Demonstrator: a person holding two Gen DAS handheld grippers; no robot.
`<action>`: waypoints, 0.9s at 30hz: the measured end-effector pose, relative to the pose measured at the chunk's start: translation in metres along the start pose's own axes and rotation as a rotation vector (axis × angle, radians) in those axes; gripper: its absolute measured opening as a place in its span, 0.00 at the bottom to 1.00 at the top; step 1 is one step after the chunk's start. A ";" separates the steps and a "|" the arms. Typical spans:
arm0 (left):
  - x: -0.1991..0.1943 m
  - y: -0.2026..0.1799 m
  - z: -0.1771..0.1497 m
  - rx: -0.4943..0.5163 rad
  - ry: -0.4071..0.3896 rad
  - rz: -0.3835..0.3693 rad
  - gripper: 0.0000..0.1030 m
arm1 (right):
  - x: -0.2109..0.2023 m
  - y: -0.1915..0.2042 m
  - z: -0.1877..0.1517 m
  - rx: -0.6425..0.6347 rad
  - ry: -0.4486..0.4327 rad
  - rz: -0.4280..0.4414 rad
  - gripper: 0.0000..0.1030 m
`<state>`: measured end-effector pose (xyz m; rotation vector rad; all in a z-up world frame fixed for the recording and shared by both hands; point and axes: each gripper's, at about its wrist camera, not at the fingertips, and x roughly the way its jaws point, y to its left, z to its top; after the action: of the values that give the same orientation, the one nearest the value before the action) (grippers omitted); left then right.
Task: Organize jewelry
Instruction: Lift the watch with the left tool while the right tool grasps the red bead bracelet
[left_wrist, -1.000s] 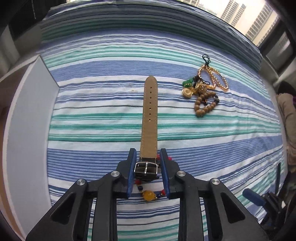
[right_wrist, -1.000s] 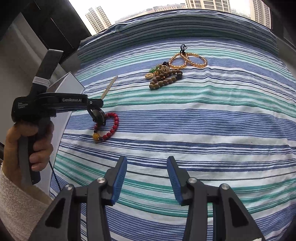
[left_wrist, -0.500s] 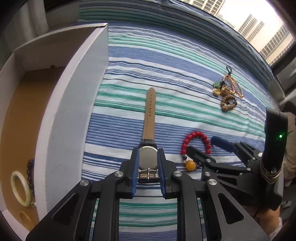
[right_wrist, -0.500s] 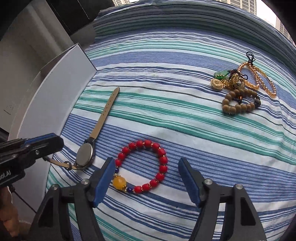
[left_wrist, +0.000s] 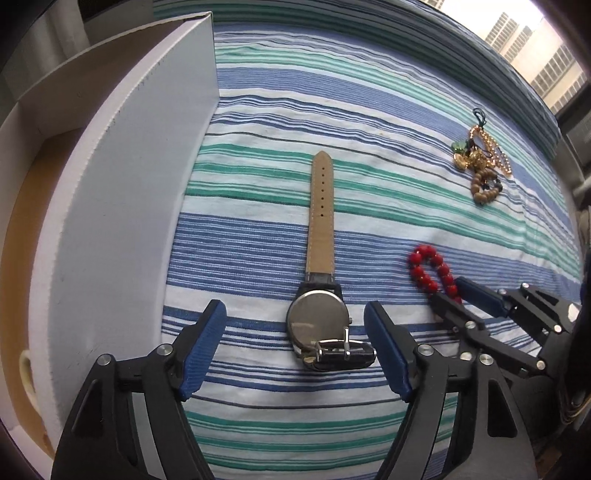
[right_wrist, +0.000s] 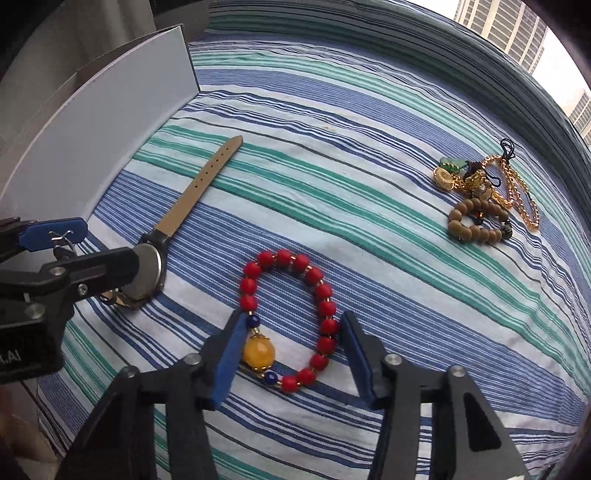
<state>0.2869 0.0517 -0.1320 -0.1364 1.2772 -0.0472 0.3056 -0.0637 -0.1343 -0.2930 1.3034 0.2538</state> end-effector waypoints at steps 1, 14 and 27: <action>0.005 -0.001 0.000 0.002 0.007 0.009 0.76 | -0.002 -0.005 -0.002 0.005 0.002 -0.008 0.23; 0.004 -0.018 -0.007 0.043 -0.010 0.022 0.40 | -0.032 -0.049 -0.028 0.053 -0.009 0.006 0.00; -0.057 -0.017 -0.018 0.009 -0.099 -0.043 0.37 | -0.041 -0.053 -0.016 0.125 -0.043 0.057 0.03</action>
<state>0.2537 0.0394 -0.0810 -0.1565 1.1749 -0.0818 0.2994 -0.1195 -0.0942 -0.1434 1.2809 0.2245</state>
